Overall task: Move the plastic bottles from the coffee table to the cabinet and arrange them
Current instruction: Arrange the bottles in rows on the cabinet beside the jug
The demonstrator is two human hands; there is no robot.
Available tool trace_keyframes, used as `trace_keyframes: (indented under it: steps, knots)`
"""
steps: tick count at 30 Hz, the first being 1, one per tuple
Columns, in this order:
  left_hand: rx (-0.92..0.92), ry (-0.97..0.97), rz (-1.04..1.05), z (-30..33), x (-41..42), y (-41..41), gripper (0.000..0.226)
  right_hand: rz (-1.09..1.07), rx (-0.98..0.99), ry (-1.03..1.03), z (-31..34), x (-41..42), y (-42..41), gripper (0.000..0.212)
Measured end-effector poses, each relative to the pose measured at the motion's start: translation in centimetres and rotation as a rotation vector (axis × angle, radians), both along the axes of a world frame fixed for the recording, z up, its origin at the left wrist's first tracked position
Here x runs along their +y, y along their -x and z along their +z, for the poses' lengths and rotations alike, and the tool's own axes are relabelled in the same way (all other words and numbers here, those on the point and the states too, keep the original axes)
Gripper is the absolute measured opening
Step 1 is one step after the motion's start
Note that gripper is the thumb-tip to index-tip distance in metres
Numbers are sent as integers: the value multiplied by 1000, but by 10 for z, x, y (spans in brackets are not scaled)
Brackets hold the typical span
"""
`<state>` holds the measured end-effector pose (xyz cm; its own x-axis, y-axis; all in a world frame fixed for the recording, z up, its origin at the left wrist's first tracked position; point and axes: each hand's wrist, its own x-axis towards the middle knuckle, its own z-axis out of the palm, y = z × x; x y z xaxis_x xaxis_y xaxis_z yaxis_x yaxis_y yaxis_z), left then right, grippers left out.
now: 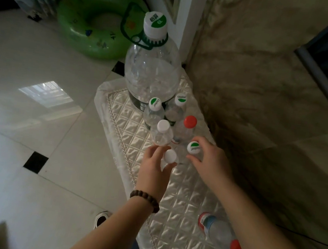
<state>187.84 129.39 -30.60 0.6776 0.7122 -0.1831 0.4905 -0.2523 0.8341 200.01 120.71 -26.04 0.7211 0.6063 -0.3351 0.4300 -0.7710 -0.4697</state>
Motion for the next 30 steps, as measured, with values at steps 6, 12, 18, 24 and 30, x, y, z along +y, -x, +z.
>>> trace_keyframes:
  steps: [6, 12, 18, 24, 30]
  knots:
    - [-6, 2, 49, 4, 3, -5, 41, 1, -21, -22, -1, 4, -2, 36]
    - [-40, 16, 15, 9, 8, 3, 66, -20, 56, -60, -1, 0, -10, 54]
    - [-28, -64, 105, 13, 47, -9, 55, -55, -6, -177, 9, 10, -32, 54]
    - [81, -6, -7, 7, 61, -29, 53, 24, 26, -108, -2, 37, -44, 44]
    - [46, -42, 7, 4, 60, -29, 40, 40, 26, -72, -5, 42, -43, 37]
